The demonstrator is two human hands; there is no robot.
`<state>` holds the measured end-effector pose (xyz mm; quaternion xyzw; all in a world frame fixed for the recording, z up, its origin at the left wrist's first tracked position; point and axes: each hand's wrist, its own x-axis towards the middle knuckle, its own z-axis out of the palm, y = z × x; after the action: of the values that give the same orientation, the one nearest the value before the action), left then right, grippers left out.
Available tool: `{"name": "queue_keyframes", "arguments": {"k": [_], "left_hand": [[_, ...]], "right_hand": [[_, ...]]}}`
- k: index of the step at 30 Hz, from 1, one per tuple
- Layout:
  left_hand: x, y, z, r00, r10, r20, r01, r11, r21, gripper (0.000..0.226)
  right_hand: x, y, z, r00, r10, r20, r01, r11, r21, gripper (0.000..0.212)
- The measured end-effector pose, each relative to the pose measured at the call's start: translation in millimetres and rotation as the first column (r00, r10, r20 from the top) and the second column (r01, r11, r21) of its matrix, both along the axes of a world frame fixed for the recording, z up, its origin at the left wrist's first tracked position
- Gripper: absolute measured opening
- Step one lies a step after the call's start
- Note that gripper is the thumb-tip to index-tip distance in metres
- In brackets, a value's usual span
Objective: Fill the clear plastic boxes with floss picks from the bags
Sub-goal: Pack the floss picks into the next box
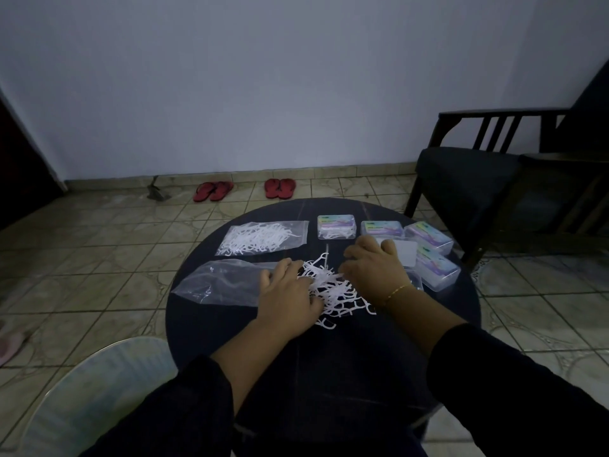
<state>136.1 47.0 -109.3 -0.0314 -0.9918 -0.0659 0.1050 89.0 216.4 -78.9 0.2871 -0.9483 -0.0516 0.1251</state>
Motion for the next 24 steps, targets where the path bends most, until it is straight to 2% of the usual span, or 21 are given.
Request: {"name": "queue_keyframes", "arguments": {"k": [7, 13, 16, 19, 24], "left_hand": [[-7, 7, 9, 1.000, -0.001, -0.005, 0.001, 1.000, -0.026, 0.039], [-18, 16, 16, 1.000, -0.024, 0.007, 0.024, 0.999, -0.042, 0.035], [-21, 22, 19, 0.999, -0.048, -0.024, 0.048, 0.999, 0.005, 0.027], [-24, 29, 22, 0.999, -0.051, -0.020, 0.052, 0.998, 0.037, 0.026], [-31, 36, 20, 0.995, -0.096, 0.029, 0.096, 0.995, 0.003, 0.040]], "right_hand": [[4, 14, 13, 0.999, -0.040, -0.006, 0.039, 0.998, -0.047, 0.029], [5, 30, 22, 0.982, -0.183, 0.052, 0.190, 0.950, -0.248, 0.029], [5, 43, 26, 0.967, -0.244, 0.068, 0.253, 0.920, -0.300, 0.028], [4, 57, 28, 0.950, -0.295, 0.099, 0.312, 0.903, -0.297, 0.029], [4, 80, 17, 0.922, -0.363, 0.132, 0.384, 0.900, -0.207, 0.028]]}}
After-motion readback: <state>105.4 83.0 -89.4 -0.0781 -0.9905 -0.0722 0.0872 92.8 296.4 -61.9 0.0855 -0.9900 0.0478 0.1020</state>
